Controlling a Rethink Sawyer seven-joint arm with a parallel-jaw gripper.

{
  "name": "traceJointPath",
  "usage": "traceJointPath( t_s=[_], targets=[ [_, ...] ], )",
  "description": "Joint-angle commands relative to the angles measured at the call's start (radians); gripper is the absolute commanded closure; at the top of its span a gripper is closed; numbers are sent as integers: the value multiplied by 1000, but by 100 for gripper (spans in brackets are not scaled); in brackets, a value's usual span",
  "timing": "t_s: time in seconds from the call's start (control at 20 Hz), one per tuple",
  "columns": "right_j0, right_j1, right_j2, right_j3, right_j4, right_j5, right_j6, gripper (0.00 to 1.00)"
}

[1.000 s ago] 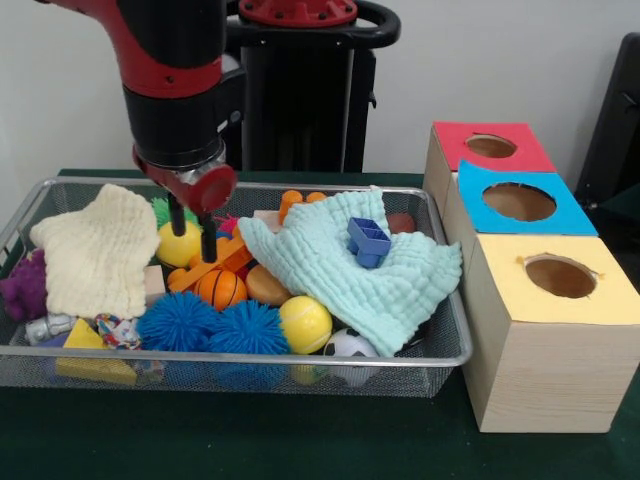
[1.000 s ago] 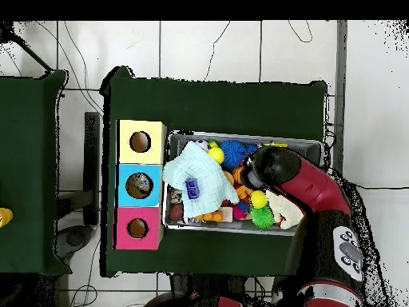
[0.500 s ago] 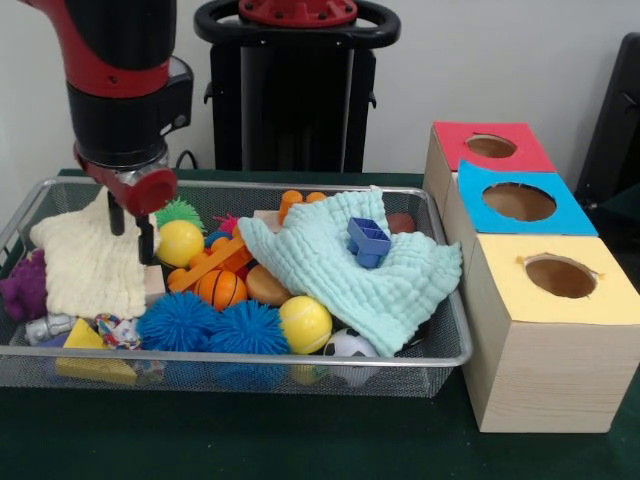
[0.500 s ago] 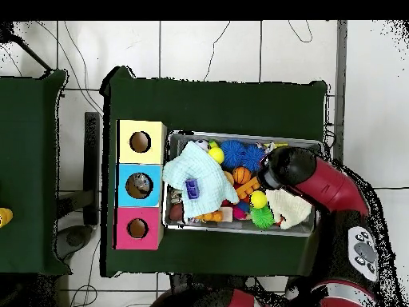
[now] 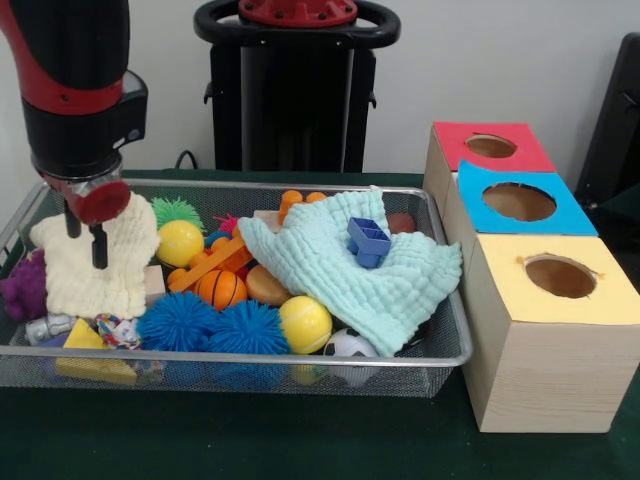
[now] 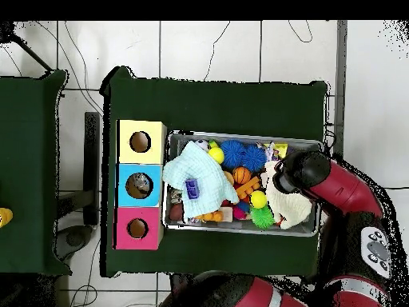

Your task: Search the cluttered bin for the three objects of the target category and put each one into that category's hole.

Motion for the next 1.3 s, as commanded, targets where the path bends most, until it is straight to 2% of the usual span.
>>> traceJointPath(
  t_s=[0.05,0.2,0.65,0.7,1.0,1.3],
  targets=[
    [-18,114,25,-111,-43,138,65,0],
    [-16,147,19,-169,-40,195,71,0],
    [-18,226,17,-247,-38,129,74,0],
    [-17,229,13,-252,-41,128,71,100],
    [-12,204,16,-219,-31,102,83,100],
    [19,150,6,-170,-19,138,107,100]
  ],
)
